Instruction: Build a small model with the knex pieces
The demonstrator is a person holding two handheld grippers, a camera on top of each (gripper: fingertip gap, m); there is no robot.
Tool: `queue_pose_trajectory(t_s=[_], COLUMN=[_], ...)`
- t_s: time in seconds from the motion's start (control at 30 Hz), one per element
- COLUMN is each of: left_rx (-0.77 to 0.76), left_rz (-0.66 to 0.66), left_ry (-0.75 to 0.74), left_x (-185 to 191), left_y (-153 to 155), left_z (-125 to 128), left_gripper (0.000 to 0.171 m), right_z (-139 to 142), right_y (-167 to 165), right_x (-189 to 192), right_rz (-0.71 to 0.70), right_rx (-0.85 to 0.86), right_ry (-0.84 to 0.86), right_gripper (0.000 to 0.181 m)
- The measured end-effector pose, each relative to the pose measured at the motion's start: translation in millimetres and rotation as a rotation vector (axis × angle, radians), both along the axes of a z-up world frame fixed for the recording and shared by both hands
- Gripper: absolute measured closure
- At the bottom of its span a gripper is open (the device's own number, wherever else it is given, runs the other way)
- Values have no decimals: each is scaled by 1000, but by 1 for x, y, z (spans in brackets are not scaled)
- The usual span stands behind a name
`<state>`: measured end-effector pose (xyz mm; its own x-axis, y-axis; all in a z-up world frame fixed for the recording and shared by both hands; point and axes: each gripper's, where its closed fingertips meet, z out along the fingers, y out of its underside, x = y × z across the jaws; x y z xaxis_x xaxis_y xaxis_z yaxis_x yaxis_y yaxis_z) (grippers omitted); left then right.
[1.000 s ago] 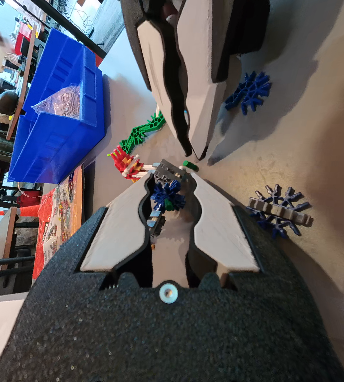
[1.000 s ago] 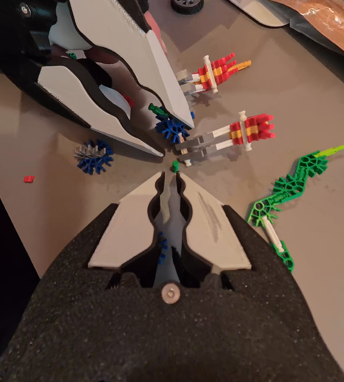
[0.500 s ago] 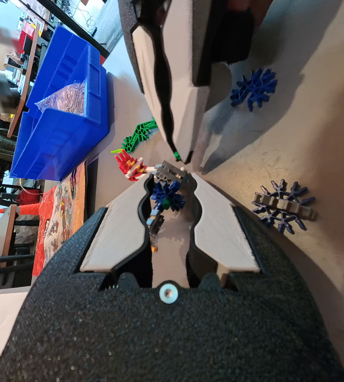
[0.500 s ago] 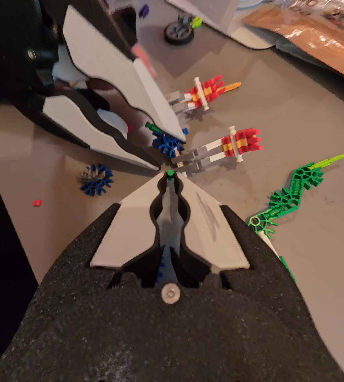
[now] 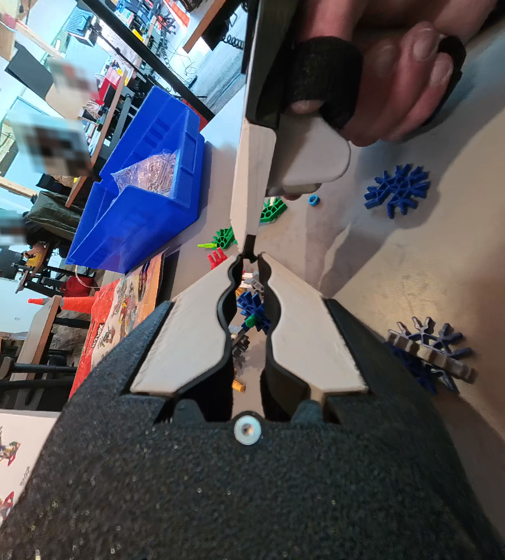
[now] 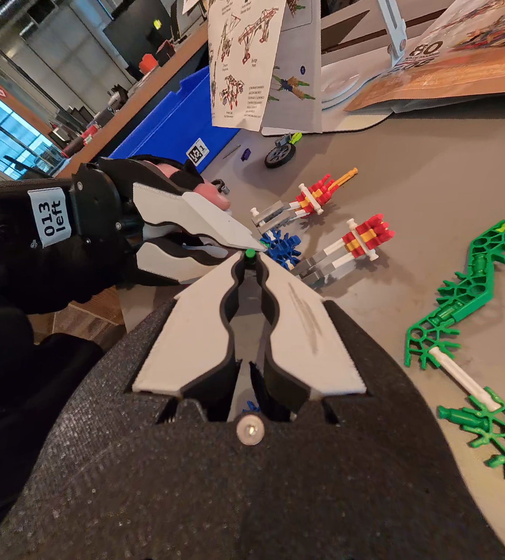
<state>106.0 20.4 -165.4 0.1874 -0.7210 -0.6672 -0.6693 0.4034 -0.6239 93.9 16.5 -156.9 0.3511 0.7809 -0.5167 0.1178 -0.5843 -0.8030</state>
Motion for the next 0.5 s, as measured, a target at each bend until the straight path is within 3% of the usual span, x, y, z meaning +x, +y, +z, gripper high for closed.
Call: queue_pose_trajectory(t_s=[0.27,0.5], left_rx=[5,-5], left_rz=[-2,-21], left_ry=[-18,4], left_x=[-2,0], left_y=[1,0], left_z=[4,-1], left_gripper=[167,168], right_z=[3,-3], right_y=[0,0], right_x=[0,3], right_rz=[3,14], right_rx=[-46,31], right_ry=[65,-13], right_gripper=[175,173])
